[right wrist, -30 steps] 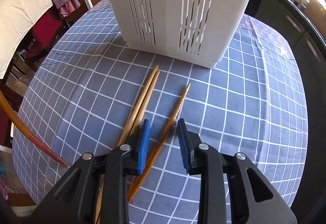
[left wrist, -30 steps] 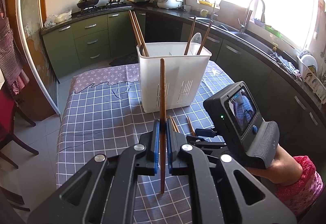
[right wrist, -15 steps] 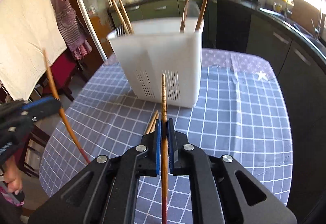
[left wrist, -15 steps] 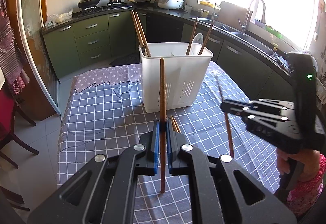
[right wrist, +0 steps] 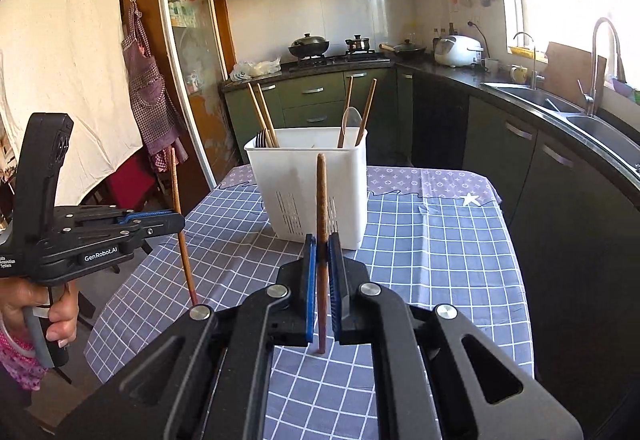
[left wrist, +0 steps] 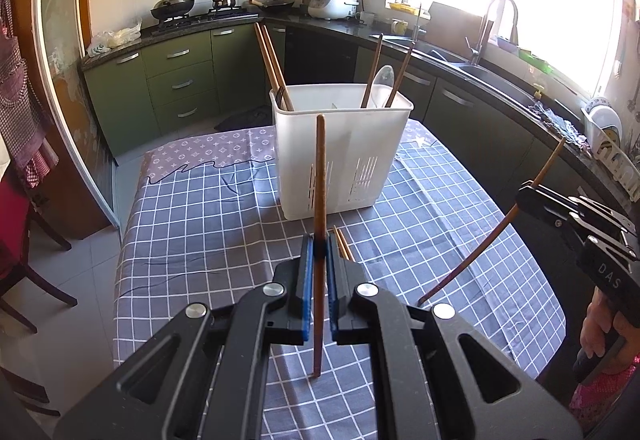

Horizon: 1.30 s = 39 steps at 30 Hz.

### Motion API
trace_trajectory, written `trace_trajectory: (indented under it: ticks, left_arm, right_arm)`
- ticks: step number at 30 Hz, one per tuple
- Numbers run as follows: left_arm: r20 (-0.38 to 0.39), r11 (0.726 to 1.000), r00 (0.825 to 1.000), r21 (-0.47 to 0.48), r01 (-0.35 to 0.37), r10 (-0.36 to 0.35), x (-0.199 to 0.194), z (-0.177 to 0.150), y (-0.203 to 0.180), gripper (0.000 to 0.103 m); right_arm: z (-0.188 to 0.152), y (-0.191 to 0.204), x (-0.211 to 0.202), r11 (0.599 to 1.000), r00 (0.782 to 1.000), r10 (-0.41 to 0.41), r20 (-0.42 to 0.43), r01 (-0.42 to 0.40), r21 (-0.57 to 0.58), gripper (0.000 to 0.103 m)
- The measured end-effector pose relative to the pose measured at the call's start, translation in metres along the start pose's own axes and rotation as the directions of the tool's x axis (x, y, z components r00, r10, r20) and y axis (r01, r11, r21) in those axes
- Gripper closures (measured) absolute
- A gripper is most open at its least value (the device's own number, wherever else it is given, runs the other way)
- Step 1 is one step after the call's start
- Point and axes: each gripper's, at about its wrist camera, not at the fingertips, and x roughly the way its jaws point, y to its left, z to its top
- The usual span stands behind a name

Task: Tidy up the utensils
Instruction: 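Lower the chopstick into the holder and open the left gripper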

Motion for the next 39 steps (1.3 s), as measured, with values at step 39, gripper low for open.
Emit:
trace_trajectory:
  ticks: [39]
  left_arm:
    - [0.229, 0.997, 0.973, 0.068, -0.023, 0.007, -0.056, 0.205, -0.03, 0.097]
  right_arm:
    - [-0.001, -0.002, 0.005, 0.998, 0.998, 0.067, -0.016, -0.067, -0.008, 0.095]
